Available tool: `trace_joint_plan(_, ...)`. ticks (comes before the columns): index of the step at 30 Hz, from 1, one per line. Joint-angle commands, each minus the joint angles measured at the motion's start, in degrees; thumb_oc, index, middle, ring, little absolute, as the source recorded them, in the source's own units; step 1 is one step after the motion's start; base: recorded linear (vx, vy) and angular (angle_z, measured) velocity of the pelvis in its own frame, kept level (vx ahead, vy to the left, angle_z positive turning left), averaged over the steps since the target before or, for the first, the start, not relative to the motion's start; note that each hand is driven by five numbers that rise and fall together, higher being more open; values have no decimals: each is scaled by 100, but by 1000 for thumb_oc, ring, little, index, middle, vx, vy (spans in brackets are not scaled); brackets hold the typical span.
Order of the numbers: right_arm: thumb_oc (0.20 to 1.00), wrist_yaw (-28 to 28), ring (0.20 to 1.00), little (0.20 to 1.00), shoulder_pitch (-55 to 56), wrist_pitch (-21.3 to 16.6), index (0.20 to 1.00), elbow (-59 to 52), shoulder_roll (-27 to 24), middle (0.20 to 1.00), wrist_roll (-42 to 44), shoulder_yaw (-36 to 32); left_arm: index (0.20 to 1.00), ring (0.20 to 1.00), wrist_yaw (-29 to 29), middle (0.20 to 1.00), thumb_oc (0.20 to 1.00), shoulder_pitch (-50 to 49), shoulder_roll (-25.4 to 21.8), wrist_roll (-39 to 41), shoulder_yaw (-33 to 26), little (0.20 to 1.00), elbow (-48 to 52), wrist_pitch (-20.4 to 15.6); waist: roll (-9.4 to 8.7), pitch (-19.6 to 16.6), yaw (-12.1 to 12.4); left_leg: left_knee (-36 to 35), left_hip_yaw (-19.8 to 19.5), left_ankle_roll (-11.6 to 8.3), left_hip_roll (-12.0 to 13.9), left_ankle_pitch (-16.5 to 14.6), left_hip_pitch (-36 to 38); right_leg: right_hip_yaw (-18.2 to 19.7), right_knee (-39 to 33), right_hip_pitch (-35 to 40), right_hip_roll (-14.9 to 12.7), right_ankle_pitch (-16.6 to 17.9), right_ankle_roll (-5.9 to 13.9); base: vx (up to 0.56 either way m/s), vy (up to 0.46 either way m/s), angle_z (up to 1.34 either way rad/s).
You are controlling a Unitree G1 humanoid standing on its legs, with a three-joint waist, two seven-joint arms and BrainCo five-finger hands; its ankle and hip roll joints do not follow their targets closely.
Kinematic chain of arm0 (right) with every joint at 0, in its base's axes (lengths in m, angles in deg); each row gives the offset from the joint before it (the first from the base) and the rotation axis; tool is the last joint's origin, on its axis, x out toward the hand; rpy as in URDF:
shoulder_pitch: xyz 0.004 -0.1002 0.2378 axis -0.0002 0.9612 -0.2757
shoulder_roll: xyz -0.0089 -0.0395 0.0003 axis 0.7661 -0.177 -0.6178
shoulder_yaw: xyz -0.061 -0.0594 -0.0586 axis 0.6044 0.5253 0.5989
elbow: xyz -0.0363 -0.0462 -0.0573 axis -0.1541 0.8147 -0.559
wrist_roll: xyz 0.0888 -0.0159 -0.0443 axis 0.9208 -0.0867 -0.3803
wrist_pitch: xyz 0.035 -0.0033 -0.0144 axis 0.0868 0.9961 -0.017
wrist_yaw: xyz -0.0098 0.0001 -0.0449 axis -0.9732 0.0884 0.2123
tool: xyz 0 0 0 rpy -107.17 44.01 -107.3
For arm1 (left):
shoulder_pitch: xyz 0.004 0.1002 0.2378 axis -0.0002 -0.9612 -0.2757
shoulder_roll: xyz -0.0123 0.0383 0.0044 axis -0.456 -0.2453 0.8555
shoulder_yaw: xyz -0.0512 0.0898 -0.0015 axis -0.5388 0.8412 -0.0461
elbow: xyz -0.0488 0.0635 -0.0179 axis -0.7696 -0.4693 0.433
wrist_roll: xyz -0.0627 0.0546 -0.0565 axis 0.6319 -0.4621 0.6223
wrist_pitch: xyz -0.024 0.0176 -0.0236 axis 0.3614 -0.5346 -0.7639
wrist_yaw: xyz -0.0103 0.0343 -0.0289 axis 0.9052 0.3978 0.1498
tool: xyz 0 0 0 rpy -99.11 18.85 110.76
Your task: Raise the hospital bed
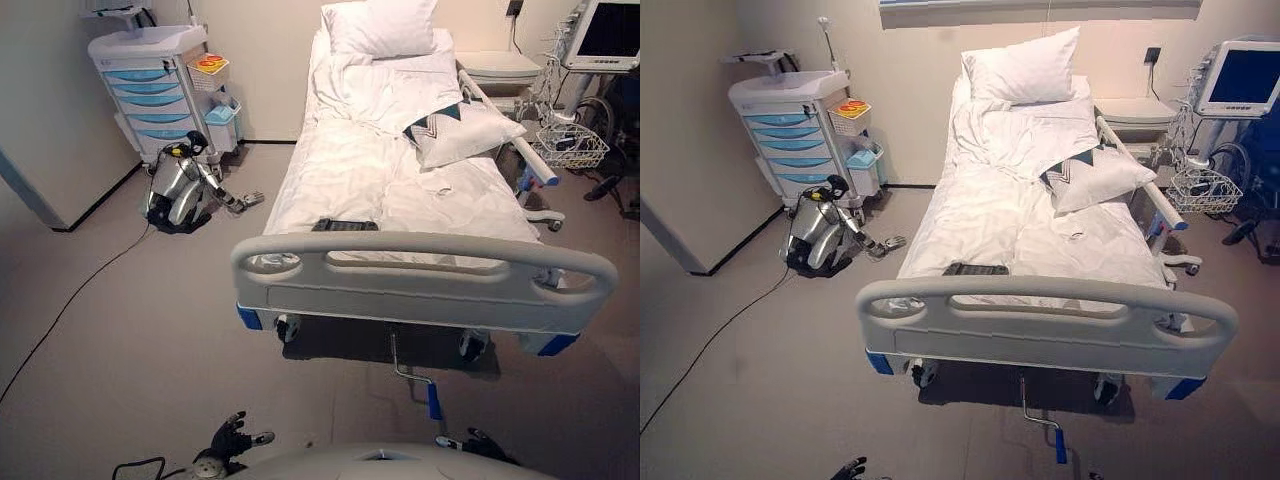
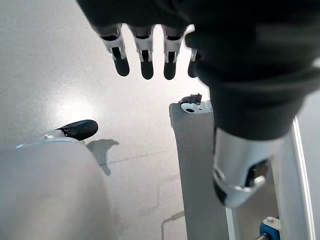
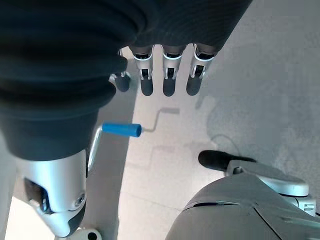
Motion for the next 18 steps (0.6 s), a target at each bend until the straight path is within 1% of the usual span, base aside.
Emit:
trace_joint_plan(1, 1000, -17, 1000, 1000, -531, -55, 1000, 241, 108, 1000, -61, 64, 1000, 1000, 10, 1000, 1000, 509, -61, -64, 38, 1000, -312, -88, -368, 161, 39, 38, 160, 184, -294, -382, 461, -55, 54, 77, -301, 74, 572, -60, -19, -16)
trace_joint_plan(8, 1000, -26, 1000, 1000, -542, -71, 1000, 246, 104, 1000, -3, 36, 1000, 1000, 5, 1000, 1000, 498, -49, 156, -43, 1000, -261, -109, -369, 179, 43, 38, 144, 193, -303, -385, 439, -50, 54, 52, -302, 74, 572, 0, 0, 0)
trace_joint_plan(11, 1000, -35, 1000, 1000, -581, -81, 1000, 210, 77, 1000, 101, -6, 1000, 1000, 90, 1000, 1000, 549, -38, 507, -114, 1000, -167, -88, -358, 215, 31, 38, 138, 196, -306, -372, 419, -46, 54, 33, -310, 83, 564, 0, 0, 0)
trace_joint_plan(14, 1000, -53, 1000, 1000, -592, -79, 1000, 164, 68, 1000, 124, 6, 1000, 1000, 125, 1000, 1000, 581, -42, 592, -25, 1000, 102, -159, -343, 230, 22, 38, 134, 194, -307, -371, 417, -52, 54, 41, -307, 78, 558, 0, 0, 0)
trace_joint_plan(15, 1000, -56, 1000, 1000, -589, -95, 1000, 129, 54, 1000, 173, -4, 1000, 1000, 154, 1000, 1000, 586, -69, 627, 49, 1000, 371, -207, -334, 232, 14, 38, 133, 191, -307, -372, 419, -52, 54, 45, -304, 72, 555, 0, 0, 0)
trace_joint_plan(16, 1000, -61, 1000, 1000, -593, -114, 1000, 55, 32, 1000, 266, -29, 1000, 1000, 185, 1000, 1000, 569, -141, 762, 117, 1000, 851, -260, -319, 238, 4, 38, 122, 186, -300, -377, 435, -64, 54, 64, -303, 66, 551, 0, 0, 0)
trace_joint_plan(17, 1000, -61, 1000, 1000, -592, -113, 1000, 54, 32, 1000, 266, -29, 1000, 1000, 186, 1000, 1000, 566, -143, 763, 118, 1000, 856, -257, -319, 239, 4, 38, 122, 186, -300, -378, 437, -65, 54, 67, -303, 66, 551, 0, 0, 0)
trace_joint_plan(18, 1000, -64, 1000, 1000, -600, -129, 1000, 9, 18, 1000, 313, -49, 1000, 1000, 228, 1000, 1000, 538, -201, 821, 164, 1000, 1193, -295, -313, 242, 4, 38, 118, 185, -296, -378, 441, -71, 54, 74, -304, 64, 548, 0, 0, 0)
